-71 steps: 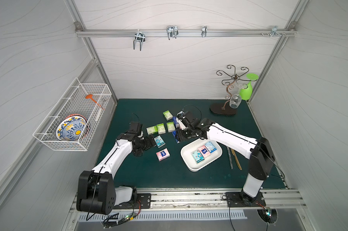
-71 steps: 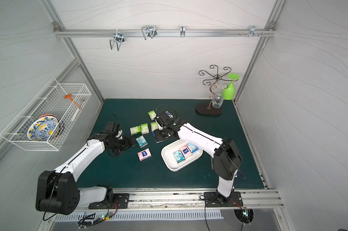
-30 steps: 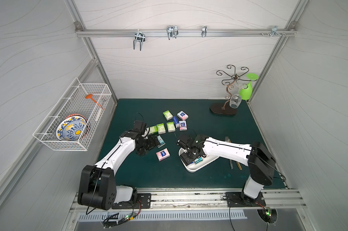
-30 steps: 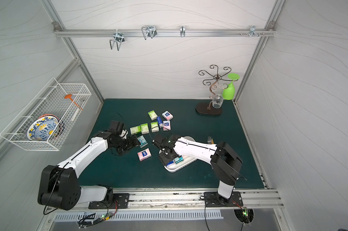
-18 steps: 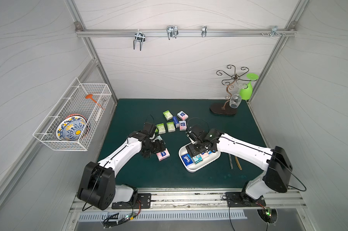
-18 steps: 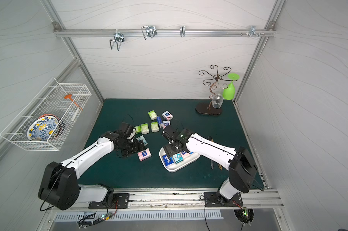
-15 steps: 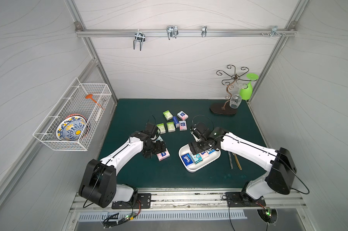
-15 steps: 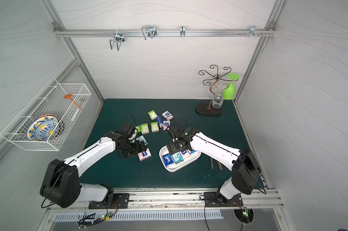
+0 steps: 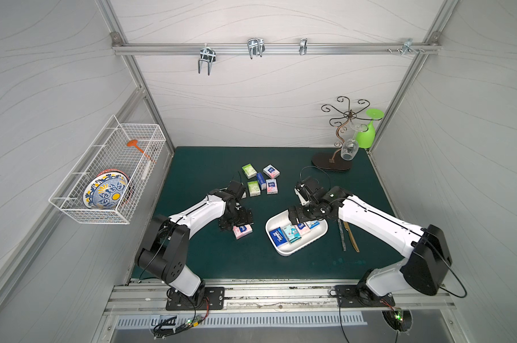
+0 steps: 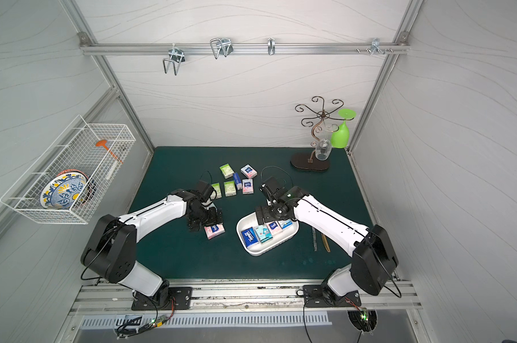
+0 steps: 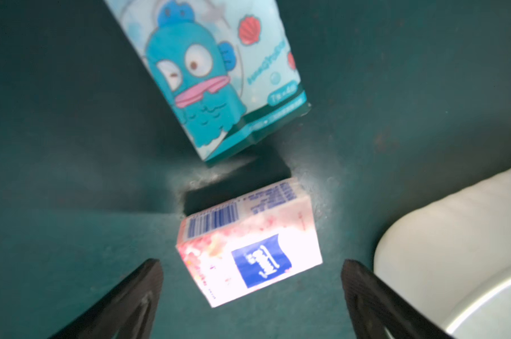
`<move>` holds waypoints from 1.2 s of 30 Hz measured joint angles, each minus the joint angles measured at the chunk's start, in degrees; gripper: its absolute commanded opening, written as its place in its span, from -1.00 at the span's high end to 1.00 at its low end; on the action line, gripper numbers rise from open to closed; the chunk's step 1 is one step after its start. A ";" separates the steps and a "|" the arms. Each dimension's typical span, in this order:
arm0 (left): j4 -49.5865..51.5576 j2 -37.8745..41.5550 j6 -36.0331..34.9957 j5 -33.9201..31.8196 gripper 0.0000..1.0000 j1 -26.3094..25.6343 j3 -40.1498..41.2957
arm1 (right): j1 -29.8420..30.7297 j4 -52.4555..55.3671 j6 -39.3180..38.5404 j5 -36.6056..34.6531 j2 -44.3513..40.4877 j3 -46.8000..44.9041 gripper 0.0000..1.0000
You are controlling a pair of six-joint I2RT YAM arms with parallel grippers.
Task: Put the pocket tissues into the storage box
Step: Pick up the pocket tissues from the center of the board.
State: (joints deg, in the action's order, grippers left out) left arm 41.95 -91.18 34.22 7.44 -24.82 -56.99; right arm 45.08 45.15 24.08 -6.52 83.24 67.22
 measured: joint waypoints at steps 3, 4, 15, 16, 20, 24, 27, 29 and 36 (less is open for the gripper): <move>-0.35 -2.16 1.66 -0.92 -0.99 -1.05 -0.72 | -0.48 -0.11 0.07 0.04 -0.46 -0.59 -0.98; -0.50 -2.84 2.34 -1.27 -0.99 -1.31 -0.76 | -0.68 -0.09 0.07 0.04 -0.76 -0.81 -0.97; -1.55 -6.80 7.23 -3.91 -0.79 -1.77 -0.87 | -4.15 -0.09 0.00 0.61 -4.57 -3.30 -0.97; -1.68 -6.80 7.54 -4.04 -0.67 -1.77 -0.92 | -4.44 -0.09 -0.02 0.72 -4.61 -3.48 -0.98; -2.12 -6.80 8.37 -4.11 -0.21 -1.79 -1.03 | -5.20 -0.07 -0.09 1.14 -4.68 -3.78 -0.98; -2.23 -5.66 8.20 -4.26 -0.12 -1.81 -1.46 | -5.97 -0.09 -0.13 1.51 -4.70 -3.78 -0.97; -2.38 -5.60 8.20 -4.31 -0.15 -1.84 -1.46 | -6.73 -0.09 -0.22 1.75 -4.79 -3.78 -0.97; -2.29 -5.40 8.00 -4.37 -0.18 -1.81 -1.46 | -7.17 -0.09 -0.35 2.05 -4.92 -3.78 -0.97; 1.38 -0.11 6.78 -5.18 -0.29 -3.26 -4.85 | -9.46 -0.11 -0.59 2.73 -6.54 -3.87 -0.98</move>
State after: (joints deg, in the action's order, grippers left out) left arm 43.33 -91.29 40.99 2.26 -28.08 -61.84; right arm 35.62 45.04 23.49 -3.79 76.71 63.35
